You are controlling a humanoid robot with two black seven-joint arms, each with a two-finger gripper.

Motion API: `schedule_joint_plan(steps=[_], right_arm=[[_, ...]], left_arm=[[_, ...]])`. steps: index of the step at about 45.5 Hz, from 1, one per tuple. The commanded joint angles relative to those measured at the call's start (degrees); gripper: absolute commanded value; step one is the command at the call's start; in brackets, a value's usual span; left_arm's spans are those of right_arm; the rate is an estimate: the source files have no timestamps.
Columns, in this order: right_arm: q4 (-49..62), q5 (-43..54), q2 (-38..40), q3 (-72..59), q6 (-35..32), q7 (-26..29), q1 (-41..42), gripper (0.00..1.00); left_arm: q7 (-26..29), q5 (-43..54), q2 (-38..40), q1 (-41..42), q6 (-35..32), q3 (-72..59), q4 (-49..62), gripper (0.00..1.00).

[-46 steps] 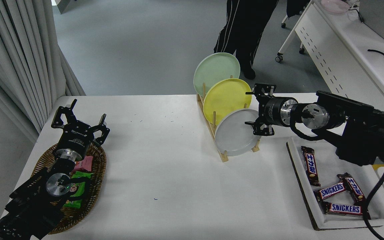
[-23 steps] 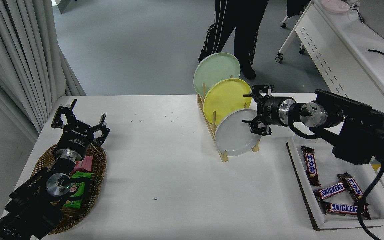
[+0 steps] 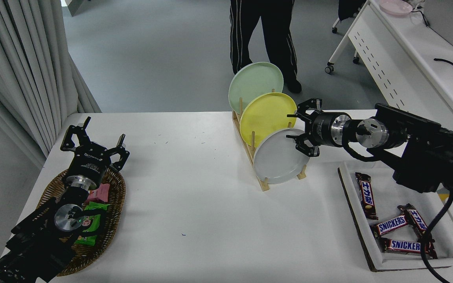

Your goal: Place the plate on the table

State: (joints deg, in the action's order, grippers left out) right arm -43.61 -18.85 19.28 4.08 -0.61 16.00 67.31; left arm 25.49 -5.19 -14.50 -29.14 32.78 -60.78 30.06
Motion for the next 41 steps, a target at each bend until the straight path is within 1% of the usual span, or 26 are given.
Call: schedule_joint_plan(steps=[1,3,5,11,16,23,35,41], right_arm=[[0.19,-0.04,-0.21,0.05,-0.44,0.79,0.1,0.45],[0.19,-0.04,-0.21,0.05,-0.44,0.87,0.1,0.45],[0.19,-0.04,-0.21,0.05,-0.44,0.87,0.1,0.42],[1.16,-0.04,-1.0,0.14,-0.79,0.87,0.28,0.41],[1.51,-0.04,-1.18,0.14,-1.23,0.96,0.28,0.34],[1.6,-0.04,-1.26,0.14,-1.23,0.96,0.28,0.33],[1.6,-0.04,-1.18,0.14,-1.32,1.05,0.36,0.21],[1.6,-0.04,-1.18,0.14,-1.32,1.49,0.36,0.2]], left_arm=[[0.0,0.0,0.0,-0.04,0.0,-0.04,0.0,1.0],[0.0,0.0,0.0,-0.04,0.0,-0.04,0.0,1.0],[0.0,0.0,0.0,-0.04,0.0,-0.04,0.0,1.0],[0.0,0.0,0.0,0.05,0.0,0.05,0.0,1.0],[0.0,0.0,0.0,-0.04,0.0,0.05,0.0,1.0],[0.0,0.0,0.0,-0.04,0.0,0.05,0.0,1.0],[0.0,0.0,0.0,0.05,0.0,-0.04,0.0,1.0],[0.0,0.0,0.0,0.05,0.0,0.05,0.0,1.0]])
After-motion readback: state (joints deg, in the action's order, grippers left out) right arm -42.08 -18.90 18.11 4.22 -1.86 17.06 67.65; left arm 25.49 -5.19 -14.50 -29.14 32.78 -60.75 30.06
